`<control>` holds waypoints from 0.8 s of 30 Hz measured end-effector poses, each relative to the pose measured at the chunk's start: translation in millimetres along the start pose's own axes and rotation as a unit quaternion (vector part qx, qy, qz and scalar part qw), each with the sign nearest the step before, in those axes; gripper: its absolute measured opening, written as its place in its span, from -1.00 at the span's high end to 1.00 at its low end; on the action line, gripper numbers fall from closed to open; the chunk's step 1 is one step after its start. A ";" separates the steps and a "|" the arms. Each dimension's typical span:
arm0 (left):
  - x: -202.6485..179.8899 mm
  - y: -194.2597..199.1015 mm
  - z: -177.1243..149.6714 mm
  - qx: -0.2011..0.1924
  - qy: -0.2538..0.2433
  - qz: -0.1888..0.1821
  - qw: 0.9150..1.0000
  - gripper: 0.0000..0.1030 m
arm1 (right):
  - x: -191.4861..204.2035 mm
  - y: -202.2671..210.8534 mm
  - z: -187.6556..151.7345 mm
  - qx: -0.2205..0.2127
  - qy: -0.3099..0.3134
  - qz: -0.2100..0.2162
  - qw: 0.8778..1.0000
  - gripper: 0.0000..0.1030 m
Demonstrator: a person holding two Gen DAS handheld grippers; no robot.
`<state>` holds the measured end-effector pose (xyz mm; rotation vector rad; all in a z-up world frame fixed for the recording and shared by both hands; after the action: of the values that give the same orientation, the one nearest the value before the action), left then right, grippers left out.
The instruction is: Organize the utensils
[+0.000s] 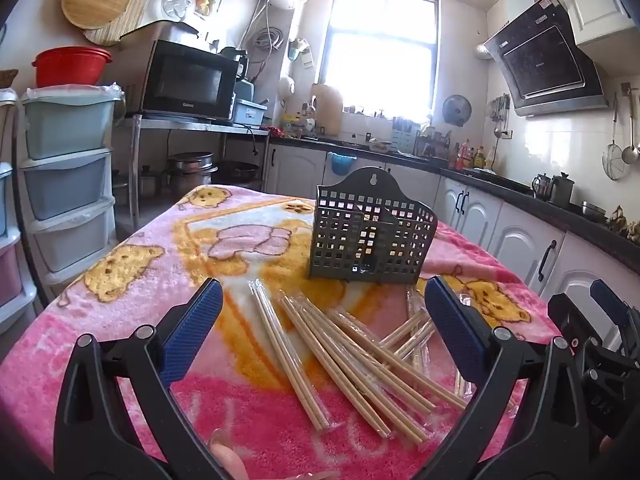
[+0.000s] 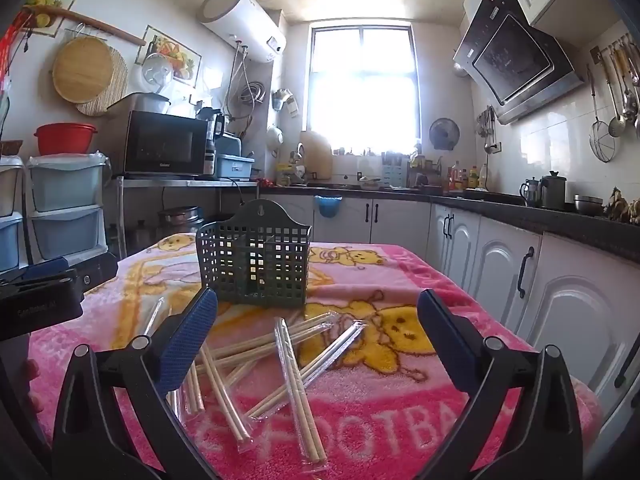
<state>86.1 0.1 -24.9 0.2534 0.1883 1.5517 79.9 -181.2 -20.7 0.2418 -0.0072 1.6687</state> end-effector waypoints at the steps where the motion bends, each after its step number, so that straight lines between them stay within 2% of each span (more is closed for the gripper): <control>1: 0.0 -0.1 -0.2 0.001 -0.001 0.000 1.000 -0.82 | -0.1 0.4 0.3 -0.002 -0.001 0.000 1.000 -0.88; 24: -3.3 0.6 0.5 -0.003 0.000 -0.004 1.000 -0.82 | -1.6 -0.2 -1.2 -0.001 0.002 -0.004 1.000 -0.88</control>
<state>85.6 -3.2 -24.4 0.2475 0.1854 1.5451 80.1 -182.5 -22.2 0.2371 -0.0053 1.6619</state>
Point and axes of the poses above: each gripper's, at about its wrist camera, not at the fingertips, and y roughly against the way its jaws point, x to its left, z to its top, the point moved 9 cm from there along -y, roughly the way its jaws point, and after that the axes turned 11 degrees about -y, right-handed, at the moved point
